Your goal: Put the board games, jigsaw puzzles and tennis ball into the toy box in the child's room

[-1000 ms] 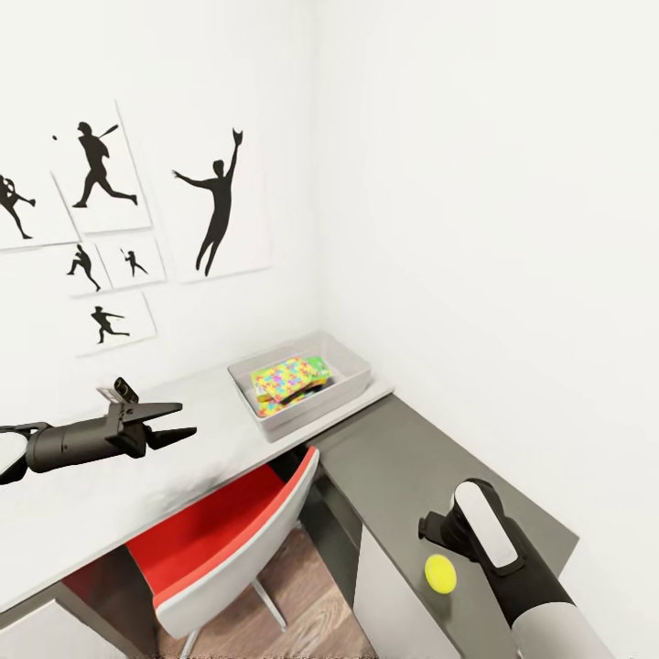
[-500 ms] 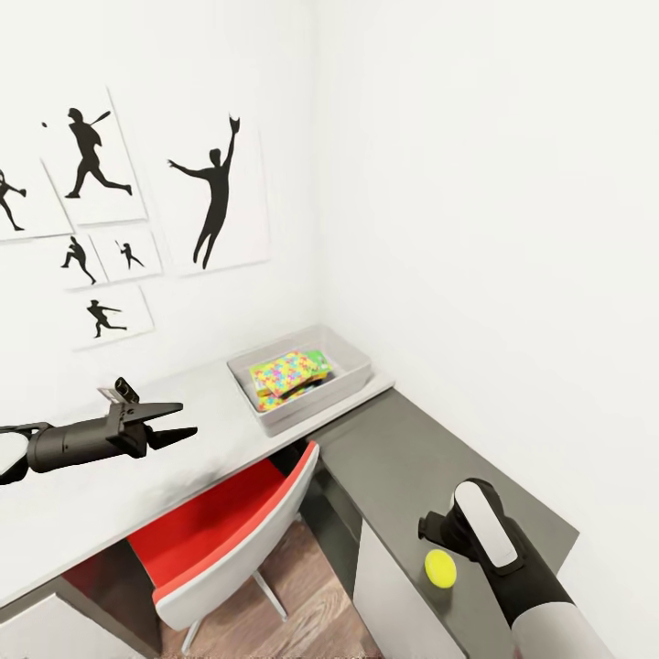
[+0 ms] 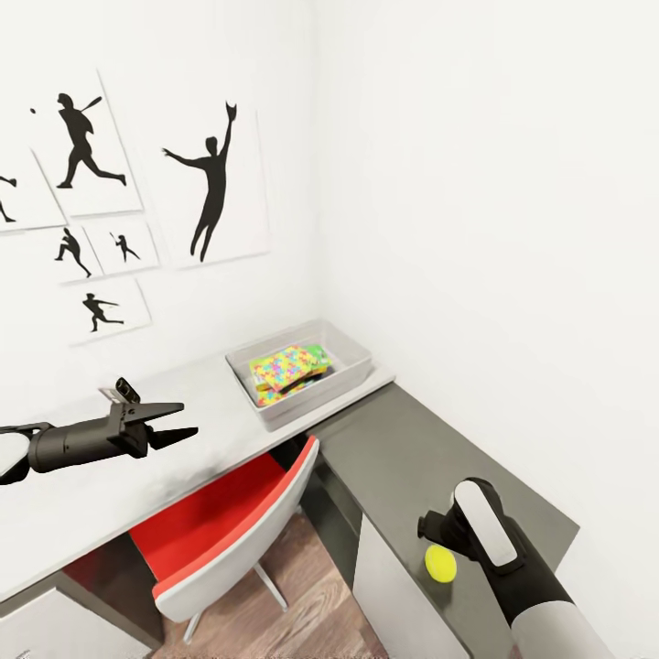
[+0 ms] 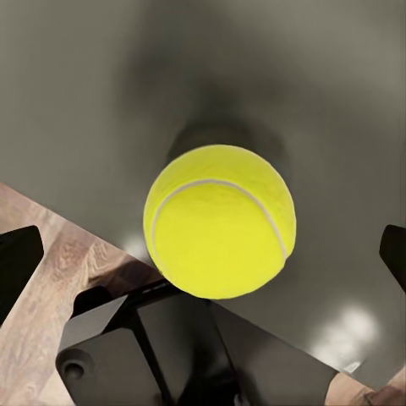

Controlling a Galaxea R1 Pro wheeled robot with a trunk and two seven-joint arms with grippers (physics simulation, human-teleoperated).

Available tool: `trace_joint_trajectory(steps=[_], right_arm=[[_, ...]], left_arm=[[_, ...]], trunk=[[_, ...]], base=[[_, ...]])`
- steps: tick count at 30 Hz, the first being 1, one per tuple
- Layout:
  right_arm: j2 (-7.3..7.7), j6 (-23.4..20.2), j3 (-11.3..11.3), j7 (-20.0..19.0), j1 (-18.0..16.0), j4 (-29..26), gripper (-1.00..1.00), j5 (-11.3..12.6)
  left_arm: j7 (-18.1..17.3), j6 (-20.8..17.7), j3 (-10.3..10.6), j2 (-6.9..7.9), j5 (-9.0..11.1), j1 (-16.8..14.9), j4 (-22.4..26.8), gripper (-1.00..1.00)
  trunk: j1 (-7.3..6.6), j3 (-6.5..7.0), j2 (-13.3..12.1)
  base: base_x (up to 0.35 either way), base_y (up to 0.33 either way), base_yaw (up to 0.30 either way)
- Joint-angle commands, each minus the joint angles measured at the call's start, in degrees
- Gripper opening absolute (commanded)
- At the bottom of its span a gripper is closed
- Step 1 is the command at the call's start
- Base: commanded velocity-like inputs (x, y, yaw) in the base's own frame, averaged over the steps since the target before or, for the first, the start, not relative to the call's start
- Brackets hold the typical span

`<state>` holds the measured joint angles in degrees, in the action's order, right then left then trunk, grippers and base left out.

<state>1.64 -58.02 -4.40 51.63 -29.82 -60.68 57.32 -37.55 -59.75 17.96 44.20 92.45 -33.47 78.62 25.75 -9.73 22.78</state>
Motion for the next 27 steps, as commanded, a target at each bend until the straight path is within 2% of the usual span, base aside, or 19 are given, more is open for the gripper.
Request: trace_joint_trajectory(steps=[1, 27], right_arm=[[0.07, -0.16, -0.17, 0.58, -0.06, -0.05, 1.00, 0.52], [0.22, 0.06, -0.25, 0.58, -0.03, -0.05, 1.00, 0.43]], left_arm=[[-0.33, -0.10, 0.16, 0.05, -0.05, -0.10, -0.04, 1.00], [0.12, 0.05, 0.21, -0.06, -0.30, -0.10, -0.05, 1.00]], trunk=[[0.03, -0.22, 0.13], [0.03, -2.67, 0.13]], base=[[0.000, 0.000, 0.000], [0.000, 0.000, 0.000]])
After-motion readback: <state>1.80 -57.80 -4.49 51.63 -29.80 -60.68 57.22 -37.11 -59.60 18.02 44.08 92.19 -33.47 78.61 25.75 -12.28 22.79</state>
